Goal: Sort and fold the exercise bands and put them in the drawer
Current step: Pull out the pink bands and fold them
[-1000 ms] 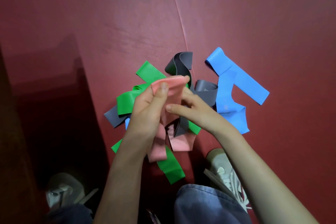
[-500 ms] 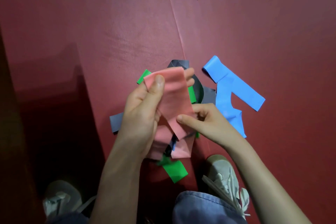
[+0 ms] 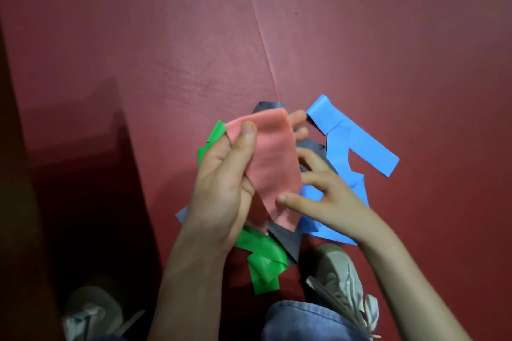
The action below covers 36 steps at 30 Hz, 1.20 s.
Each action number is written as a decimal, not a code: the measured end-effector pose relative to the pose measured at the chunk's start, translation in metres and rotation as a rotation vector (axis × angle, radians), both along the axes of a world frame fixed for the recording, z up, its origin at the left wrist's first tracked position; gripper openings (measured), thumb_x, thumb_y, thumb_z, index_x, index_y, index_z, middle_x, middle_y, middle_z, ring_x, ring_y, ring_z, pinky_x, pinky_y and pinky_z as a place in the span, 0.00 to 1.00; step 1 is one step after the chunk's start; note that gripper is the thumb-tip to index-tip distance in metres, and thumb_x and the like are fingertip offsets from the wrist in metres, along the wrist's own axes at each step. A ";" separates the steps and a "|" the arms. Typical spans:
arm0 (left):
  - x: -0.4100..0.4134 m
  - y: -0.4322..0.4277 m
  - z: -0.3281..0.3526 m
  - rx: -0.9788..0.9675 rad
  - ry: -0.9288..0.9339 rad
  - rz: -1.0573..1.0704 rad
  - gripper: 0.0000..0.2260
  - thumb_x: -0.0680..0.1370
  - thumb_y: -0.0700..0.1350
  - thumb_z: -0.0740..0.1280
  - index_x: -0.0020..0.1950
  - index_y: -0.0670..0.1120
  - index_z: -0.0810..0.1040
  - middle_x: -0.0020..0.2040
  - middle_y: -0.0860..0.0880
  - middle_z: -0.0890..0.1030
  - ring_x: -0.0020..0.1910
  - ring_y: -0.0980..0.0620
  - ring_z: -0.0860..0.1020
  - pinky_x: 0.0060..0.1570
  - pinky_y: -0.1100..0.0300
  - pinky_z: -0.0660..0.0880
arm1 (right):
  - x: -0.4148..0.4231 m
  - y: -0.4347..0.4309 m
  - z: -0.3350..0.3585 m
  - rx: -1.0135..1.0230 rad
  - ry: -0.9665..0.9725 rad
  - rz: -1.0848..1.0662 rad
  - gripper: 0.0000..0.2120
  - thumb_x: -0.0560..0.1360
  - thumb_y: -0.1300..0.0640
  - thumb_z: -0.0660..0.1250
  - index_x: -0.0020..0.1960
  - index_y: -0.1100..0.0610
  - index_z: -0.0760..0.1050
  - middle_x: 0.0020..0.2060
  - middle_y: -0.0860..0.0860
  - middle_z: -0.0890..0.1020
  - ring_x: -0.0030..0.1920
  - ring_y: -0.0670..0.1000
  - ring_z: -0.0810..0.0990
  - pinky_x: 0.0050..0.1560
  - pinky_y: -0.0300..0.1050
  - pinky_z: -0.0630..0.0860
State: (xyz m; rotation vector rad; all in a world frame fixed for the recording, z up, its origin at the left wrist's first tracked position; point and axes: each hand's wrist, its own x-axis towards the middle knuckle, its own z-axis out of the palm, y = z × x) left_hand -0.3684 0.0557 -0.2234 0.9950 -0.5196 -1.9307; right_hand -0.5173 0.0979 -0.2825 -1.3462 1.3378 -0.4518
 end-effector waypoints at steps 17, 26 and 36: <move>0.016 -0.011 0.009 -0.113 -0.078 0.068 0.18 0.74 0.47 0.54 0.41 0.50 0.84 0.43 0.52 0.85 0.45 0.54 0.83 0.47 0.62 0.79 | 0.023 0.036 -0.045 0.571 -0.286 0.021 0.10 0.72 0.52 0.62 0.40 0.54 0.81 0.32 0.37 0.82 0.40 0.36 0.78 0.50 0.32 0.74; 0.021 -0.014 -0.007 -0.033 -0.149 0.187 0.11 0.71 0.48 0.57 0.44 0.47 0.78 0.39 0.52 0.85 0.41 0.56 0.83 0.44 0.64 0.80 | 0.025 0.073 -0.054 0.691 -0.317 -0.045 0.14 0.74 0.56 0.60 0.58 0.54 0.73 0.54 0.51 0.79 0.49 0.38 0.78 0.57 0.37 0.74; 0.037 -0.004 -0.064 0.159 -0.263 0.287 0.12 0.81 0.43 0.51 0.49 0.49 0.74 0.34 0.54 0.84 0.36 0.59 0.82 0.45 0.65 0.78 | 0.024 0.111 -0.077 0.580 -0.322 -0.231 0.16 0.70 0.65 0.66 0.52 0.57 0.61 0.42 0.53 0.79 0.39 0.48 0.79 0.40 0.41 0.79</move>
